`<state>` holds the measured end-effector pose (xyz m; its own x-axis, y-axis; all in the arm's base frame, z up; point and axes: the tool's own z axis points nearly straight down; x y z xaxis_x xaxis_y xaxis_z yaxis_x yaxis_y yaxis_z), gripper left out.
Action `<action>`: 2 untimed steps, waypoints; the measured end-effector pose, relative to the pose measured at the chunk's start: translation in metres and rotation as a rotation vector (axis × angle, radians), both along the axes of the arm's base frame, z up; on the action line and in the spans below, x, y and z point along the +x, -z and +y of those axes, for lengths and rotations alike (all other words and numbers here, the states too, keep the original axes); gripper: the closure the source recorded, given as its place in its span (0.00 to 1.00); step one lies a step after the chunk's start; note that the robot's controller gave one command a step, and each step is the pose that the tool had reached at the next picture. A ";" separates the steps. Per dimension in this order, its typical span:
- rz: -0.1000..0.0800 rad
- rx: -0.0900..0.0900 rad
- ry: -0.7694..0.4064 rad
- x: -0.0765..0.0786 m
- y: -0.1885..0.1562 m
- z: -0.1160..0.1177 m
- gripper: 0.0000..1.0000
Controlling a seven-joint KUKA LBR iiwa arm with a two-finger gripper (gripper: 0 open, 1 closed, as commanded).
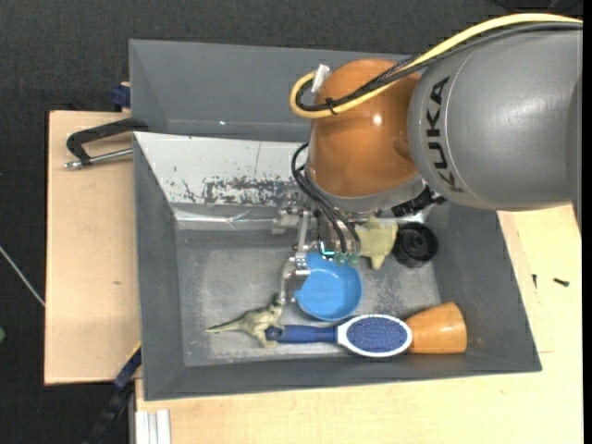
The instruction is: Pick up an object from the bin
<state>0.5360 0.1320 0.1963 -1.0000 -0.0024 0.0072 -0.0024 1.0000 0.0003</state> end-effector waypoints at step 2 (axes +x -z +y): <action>-0.003 0.001 -0.123 -0.032 0.111 -0.056 1.00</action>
Offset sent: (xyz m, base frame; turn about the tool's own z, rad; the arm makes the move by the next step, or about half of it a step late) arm -0.0310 -0.0563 -0.1115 -0.1236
